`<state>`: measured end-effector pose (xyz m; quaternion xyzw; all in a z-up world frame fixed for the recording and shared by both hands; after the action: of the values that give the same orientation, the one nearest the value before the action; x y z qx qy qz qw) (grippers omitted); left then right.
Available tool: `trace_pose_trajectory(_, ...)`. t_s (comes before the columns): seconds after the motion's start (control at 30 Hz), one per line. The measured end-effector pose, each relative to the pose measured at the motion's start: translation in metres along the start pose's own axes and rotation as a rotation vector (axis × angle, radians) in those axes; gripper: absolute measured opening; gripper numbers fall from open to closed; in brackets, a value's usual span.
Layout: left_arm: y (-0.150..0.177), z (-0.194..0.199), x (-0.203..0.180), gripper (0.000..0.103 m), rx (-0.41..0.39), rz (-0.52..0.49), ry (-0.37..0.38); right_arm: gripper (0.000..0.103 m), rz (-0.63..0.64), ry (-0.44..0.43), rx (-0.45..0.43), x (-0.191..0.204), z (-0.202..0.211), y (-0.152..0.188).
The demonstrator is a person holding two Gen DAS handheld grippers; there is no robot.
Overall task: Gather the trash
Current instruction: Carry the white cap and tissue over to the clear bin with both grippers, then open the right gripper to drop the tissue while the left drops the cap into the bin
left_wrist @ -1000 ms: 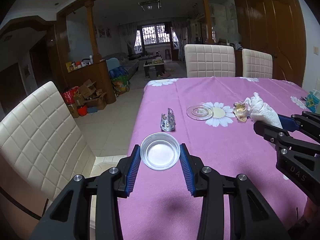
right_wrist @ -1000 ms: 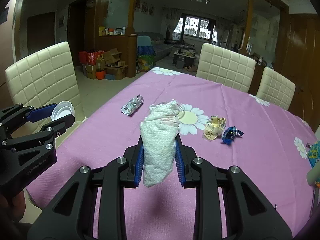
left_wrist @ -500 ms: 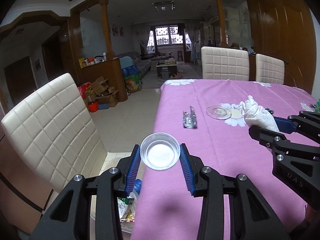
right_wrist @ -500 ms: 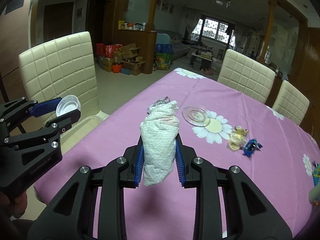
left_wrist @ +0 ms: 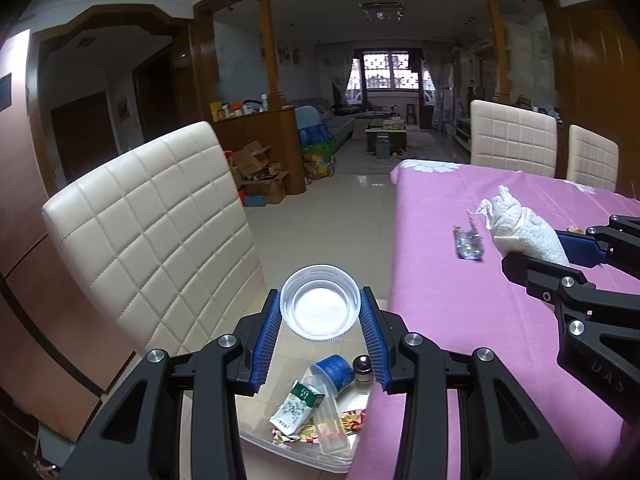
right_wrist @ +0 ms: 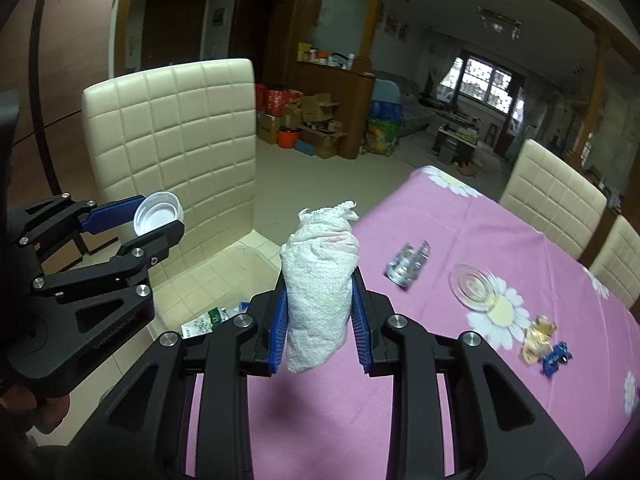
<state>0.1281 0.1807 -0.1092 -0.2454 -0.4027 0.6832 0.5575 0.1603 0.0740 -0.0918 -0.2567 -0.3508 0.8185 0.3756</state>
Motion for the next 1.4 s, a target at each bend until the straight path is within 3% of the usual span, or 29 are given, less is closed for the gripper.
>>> trace_pose_trajectory(0.7,0.022,-0.025,0.09,0.039,0.072,0.137,-0.135,0.03,0.101,-0.134,-0.015,0.069,-0.03,-0.045)
trace_pose_trajectory(1.4,0.021,-0.035,0.1,0.039,0.077,0.183,-0.138,0.03,0.084,-0.165,0.004,0.071,-0.049,-0.052)
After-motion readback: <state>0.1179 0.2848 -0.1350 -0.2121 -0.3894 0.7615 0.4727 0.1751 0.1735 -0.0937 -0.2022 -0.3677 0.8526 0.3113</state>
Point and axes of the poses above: each gripper's, at about its wrist camera, not at the fingertips, and z roughly against the way its jaws point, x to its left, y to its underside, the point moved 10 cm from there along -z, roughly the way its jaws point, and after that the axes turned 2 degrees about x, right-handed, at the moved point
